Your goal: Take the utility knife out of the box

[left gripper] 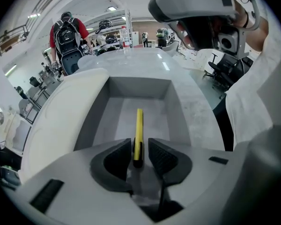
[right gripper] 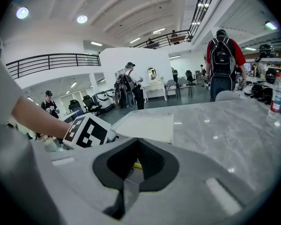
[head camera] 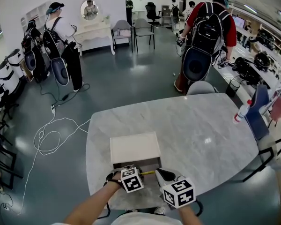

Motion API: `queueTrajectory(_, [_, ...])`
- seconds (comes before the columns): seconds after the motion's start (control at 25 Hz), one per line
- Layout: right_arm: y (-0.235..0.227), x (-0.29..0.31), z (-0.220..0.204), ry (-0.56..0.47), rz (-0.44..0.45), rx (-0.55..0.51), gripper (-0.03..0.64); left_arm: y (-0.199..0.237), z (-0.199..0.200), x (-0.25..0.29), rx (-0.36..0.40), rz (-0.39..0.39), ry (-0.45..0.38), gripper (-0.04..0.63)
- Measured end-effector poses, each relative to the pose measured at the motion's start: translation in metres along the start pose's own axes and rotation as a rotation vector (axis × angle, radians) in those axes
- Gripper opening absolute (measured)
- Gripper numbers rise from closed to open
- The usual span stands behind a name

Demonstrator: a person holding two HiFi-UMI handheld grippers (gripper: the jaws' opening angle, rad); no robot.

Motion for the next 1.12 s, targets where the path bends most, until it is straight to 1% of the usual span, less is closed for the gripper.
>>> queueTrajectory(0.2, [0.000, -0.003, -0.003, -0.003, -0.014, 0.012, 0.005, 0.000, -0.001, 0.000, -0.010, -0.016, 0.002, 0.090])
queueTrajectory(0.48, [0.007, -0.004, -0.002, -0.016, -0.015, 0.010, 0.005, -0.001, -0.003, 0.000, -0.028, -0.021, 0.006, 0.055])
queueTrajectory(0.8, [0.007, -0.012, -0.006, -0.027, -0.024, 0.008, 0.005, -0.007, -0.004, -0.006, -0.053, 0.032, -0.016, 0.052])
queueTrajectory(0.96, [0.002, -0.016, -0.003, -0.035, -0.018, 0.004, 0.005, -0.011, 0.005, -0.015, -0.071, 0.056, -0.058, 0.052])
queueTrajectory(1.12, [0.008, -0.017, 0.002, -0.043, -0.011, -0.004, 0.005, -0.012, 0.004, -0.031, -0.115, 0.091, -0.107, 0.052])
Point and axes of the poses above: the fingertips, and each gripper's own axes: x forward along the fingers, y to its left, z out of its top, the point moved 9 cm from there along -x, backward along the fingers, and after that the axes turned 6 degrees about -x, right-handed, at the moved point
